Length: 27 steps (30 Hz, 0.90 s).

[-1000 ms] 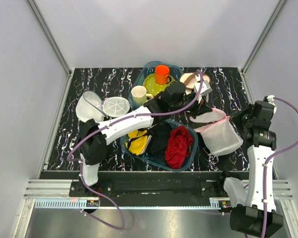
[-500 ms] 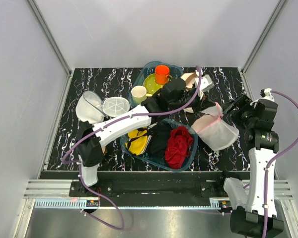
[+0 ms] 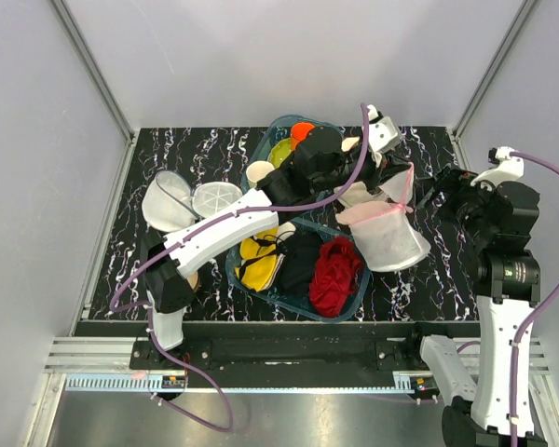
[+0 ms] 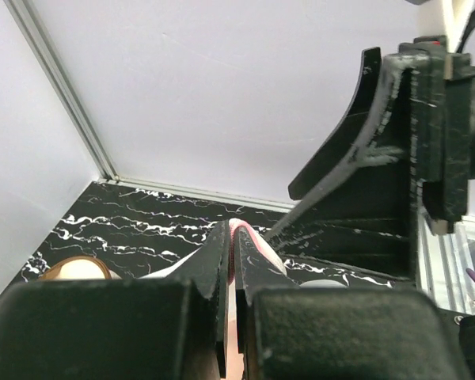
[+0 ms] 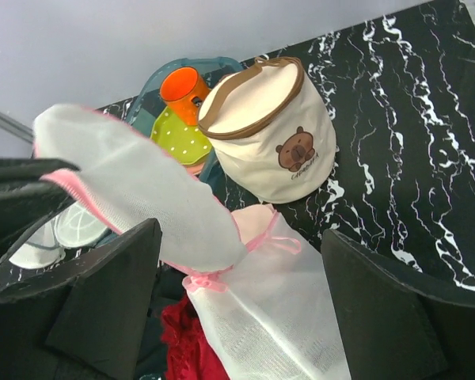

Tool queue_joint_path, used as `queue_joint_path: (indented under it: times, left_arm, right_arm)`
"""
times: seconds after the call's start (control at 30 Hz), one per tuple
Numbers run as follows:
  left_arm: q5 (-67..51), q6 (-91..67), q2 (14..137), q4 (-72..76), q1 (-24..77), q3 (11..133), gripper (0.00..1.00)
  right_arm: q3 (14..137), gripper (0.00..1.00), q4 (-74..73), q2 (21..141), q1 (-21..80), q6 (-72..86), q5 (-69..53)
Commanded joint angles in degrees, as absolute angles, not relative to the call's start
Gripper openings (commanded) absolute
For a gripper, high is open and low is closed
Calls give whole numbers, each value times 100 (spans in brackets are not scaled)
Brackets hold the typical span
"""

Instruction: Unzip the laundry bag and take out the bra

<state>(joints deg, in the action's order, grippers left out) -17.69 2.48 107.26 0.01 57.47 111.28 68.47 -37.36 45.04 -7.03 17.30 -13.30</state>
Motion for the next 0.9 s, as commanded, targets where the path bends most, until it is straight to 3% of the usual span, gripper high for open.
queue_joint_path:
  times: [0.0,0.37,0.87]
  left_arm:
    - [-1591,431,10573,501,5748,11513,0]
    - [-1477,580,10442,527,5739,11382,0]
    - [-1608,387,10195,861,5730,11118,0]
  right_arm:
    - [6777,93,-3560,4272,-563,1266,-1801]
    - [6618,96,-3296,3850,-536,1186,-1907]
    - [6012,100,-2664,4639,-475,1590,-2118]
